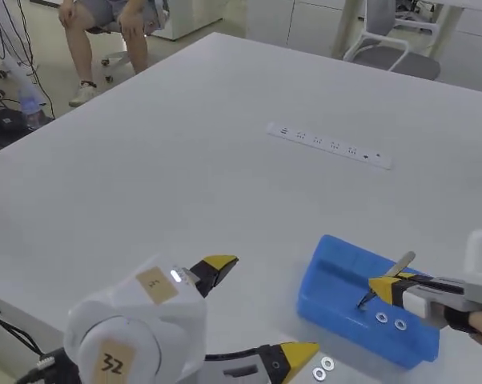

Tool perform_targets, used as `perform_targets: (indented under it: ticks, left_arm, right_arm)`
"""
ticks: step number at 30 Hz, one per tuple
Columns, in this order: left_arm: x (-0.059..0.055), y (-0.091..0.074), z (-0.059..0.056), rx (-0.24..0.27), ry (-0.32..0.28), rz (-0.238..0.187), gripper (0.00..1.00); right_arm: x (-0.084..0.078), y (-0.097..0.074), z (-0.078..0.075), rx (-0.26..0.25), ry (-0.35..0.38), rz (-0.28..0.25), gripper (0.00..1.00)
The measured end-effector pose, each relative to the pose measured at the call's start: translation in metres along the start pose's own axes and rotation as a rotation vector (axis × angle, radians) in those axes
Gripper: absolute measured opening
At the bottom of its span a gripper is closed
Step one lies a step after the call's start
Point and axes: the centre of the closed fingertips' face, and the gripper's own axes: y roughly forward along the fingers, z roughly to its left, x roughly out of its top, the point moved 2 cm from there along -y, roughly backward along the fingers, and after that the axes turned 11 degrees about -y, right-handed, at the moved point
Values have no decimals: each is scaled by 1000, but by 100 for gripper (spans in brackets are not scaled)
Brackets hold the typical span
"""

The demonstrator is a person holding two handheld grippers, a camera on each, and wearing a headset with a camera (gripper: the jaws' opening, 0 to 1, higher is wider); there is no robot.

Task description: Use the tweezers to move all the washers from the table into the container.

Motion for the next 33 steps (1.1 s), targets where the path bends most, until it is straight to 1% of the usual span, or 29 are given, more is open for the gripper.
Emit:
perform_targets:
  ticks: [3,6,9,10,14,19,21,24,26,28,29,30,33]
  left_arm:
    - [0,0,0,0,-1,-1,74]
    - [0,0,0,2,0,0,74]
    - [0,0,0,1,-3,-3,74]
    - [2,0,-1,-5,-9,-11,74]
    - [4,-1,-1,-8,-20,-26,74]
    - [4,-1,-2,-9,-19,-26,74]
    - [5,-1,-2,-12,-22,-29,74]
    - [5,-1,-2,-11,-23,-32,74]
    - [6,-1,-4,-18,-24,-37,75]
    - [5,-1,-4,-21,-23,-31,74]
    - [4,-1,-4,-23,-22,-27,75]
    - [4,-1,-6,-30,-22,-22,75]
    - [3,0,-9,-43,-10,-14,75]
  right_arm:
    - [-2,0,-2,-4,-19,17,3]
    - [-3,0,-3,-3,-24,15,3]
    - [-2,0,-7,-25,-57,5,3]
    - [-2,0,-7,-28,-63,5,4]
    - [-1,0,-5,-19,-60,-6,4]
    - [-2,-1,-1,-11,-55,-2,4]
    - [1,-5,-3,-32,-65,-26,4]
    - [7,-10,-2,-35,-48,-58,4]
    - [13,-15,1,-39,-54,-77,4]
    - [19,-20,7,-39,-66,-95,4]
    - [23,-24,10,-36,-71,-113,4]
    - [24,-25,12,-34,-70,-117,4]
    - [33,-34,25,-20,-81,-150,4]
